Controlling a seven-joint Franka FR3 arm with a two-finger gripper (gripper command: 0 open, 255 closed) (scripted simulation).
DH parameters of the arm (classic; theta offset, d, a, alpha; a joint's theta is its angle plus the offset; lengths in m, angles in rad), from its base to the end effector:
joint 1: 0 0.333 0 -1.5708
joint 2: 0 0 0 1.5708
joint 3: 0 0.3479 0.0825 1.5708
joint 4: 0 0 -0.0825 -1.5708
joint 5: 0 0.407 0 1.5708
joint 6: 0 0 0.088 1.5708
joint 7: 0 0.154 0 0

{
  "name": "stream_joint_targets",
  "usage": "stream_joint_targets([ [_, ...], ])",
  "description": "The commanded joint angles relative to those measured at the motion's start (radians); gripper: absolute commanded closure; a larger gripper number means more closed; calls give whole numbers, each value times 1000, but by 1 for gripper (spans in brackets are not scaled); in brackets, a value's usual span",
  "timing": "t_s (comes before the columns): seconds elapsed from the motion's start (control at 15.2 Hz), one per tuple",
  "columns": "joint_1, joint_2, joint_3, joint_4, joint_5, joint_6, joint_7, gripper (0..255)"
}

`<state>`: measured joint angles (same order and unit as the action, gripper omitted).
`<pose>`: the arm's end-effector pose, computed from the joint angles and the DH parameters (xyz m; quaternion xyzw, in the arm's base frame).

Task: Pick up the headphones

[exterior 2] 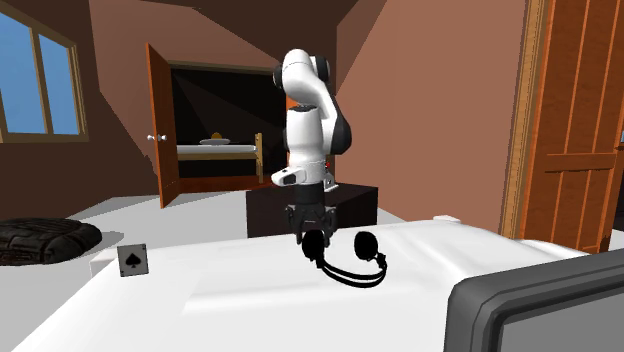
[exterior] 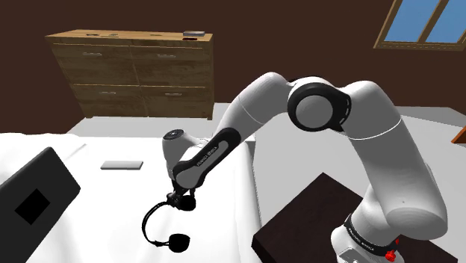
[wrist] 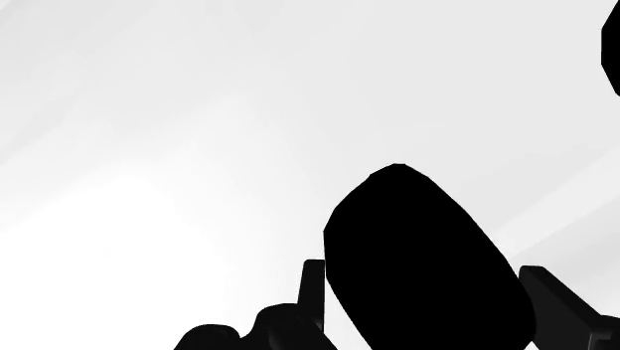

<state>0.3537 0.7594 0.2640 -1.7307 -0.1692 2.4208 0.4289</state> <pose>0.5741 0.3903 0.1102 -0.9912 -0.1258 0.0344 0.0225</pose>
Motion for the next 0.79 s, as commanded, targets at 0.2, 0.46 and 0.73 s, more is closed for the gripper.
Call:
stream_joint_targets([
  [0.2, -11, -51, 12, -9, 12, -42, -7, 255],
  [0.46, -18, -91, 21, -15, 22, -75, -10, 255],
  [0.73, -21, -111, 26, -17, 27, -94, -12, 255],
])
